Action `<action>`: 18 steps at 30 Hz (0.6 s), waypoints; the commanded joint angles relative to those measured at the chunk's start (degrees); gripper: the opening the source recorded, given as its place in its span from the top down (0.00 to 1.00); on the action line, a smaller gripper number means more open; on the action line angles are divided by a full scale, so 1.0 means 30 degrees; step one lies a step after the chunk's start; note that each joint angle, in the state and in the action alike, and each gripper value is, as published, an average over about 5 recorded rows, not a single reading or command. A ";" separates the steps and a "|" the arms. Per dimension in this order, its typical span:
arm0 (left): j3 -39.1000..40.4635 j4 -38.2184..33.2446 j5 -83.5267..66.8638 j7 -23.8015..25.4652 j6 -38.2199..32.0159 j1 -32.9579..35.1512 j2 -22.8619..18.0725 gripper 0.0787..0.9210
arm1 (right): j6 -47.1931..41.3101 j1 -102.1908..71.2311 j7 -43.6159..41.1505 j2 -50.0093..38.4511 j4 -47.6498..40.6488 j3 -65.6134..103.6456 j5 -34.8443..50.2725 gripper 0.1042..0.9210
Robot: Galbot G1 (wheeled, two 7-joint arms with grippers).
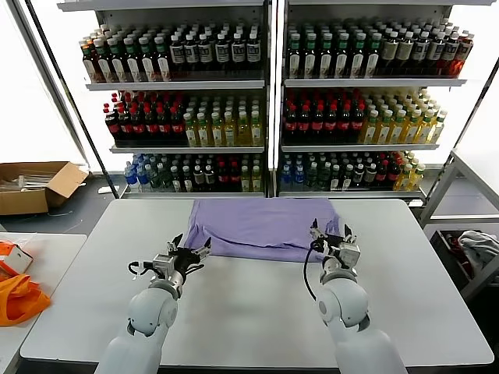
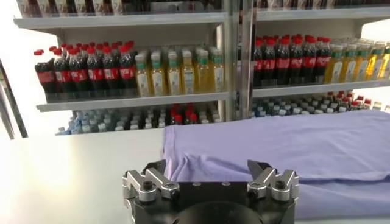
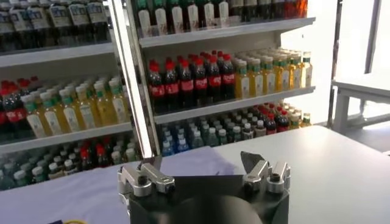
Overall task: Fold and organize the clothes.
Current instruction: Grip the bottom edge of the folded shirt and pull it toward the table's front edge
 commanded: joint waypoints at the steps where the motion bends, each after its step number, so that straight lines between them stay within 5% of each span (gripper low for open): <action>1: -0.0021 -0.0305 0.0205 -0.0059 0.0506 0.0355 0.0034 0.12 | -0.1179 -0.1362 0.0247 -0.0246 0.0916 0.0447 -0.0169 0.12; 18: 0.0058 0.1557 0.0029 -0.0517 0.1042 -0.1047 0.0343 0.12 | -0.2354 -0.1230 -0.0708 -0.1226 -0.0555 0.0257 -0.0262 0.12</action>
